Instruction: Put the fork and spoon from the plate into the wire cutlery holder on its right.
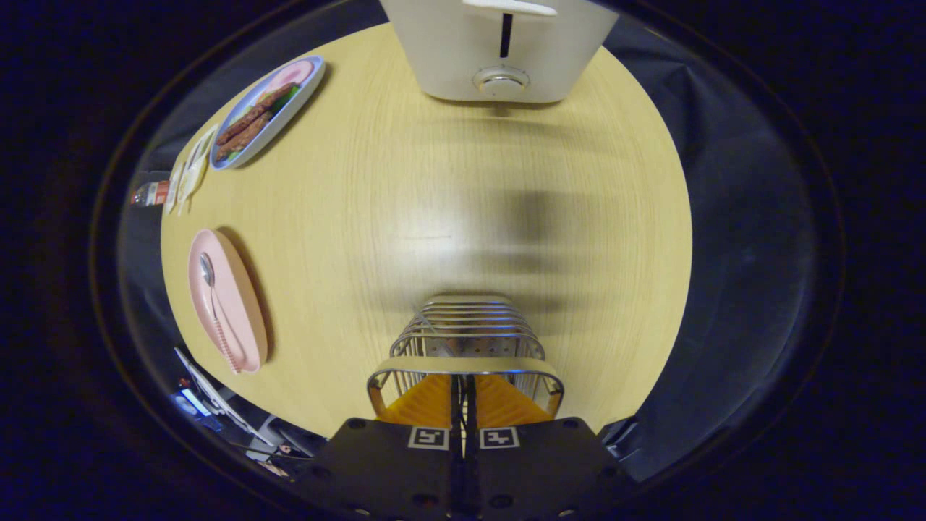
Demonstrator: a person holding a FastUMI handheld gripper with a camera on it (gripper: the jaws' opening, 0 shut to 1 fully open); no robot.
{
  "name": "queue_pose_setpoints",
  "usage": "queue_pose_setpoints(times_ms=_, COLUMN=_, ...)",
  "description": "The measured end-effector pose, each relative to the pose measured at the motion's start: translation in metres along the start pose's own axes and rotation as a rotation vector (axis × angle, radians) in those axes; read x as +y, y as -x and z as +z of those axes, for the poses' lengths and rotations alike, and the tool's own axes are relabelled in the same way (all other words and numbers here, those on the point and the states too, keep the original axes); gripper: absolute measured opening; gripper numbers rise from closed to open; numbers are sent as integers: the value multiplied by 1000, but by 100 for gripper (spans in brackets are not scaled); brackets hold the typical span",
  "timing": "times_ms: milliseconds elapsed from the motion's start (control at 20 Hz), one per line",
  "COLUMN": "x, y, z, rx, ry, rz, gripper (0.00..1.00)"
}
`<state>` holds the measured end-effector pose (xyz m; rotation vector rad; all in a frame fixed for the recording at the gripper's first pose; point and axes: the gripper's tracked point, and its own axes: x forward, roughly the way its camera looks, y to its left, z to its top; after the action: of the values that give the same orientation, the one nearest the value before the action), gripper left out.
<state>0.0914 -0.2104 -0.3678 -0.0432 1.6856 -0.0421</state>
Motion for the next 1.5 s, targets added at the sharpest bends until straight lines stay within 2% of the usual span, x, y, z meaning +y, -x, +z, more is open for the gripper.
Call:
queue_pose_setpoints(times_ms=200, x=0, y=7, z=6, rx=-65, ry=20, rz=-16, gripper=3)
queue_pose_setpoints(times_ms=600, x=-1, y=26, z=3, rx=-155, ry=55, rz=-34, gripper=18)
queue_pose_setpoints(times_ms=800, x=-3, y=42, z=-3, rx=-217, ry=93, rz=-53, gripper=33)
queue_pose_setpoints(times_ms=1050, x=0, y=60, z=-16, rx=-262, ry=104, rz=-64, gripper=62)
queue_pose_setpoints(times_ms=1100, x=5, y=65, z=-20, rx=-272, ry=105, rz=-51, gripper=64)
queue_pose_setpoints(times_ms=1300, x=20, y=84, z=-35, rx=-341, ry=130, rz=-50, gripper=69)
queue_pose_setpoints(times_ms=1500, x=55, y=111, z=-44, rx=-442, ry=139, rz=-24, gripper=71)
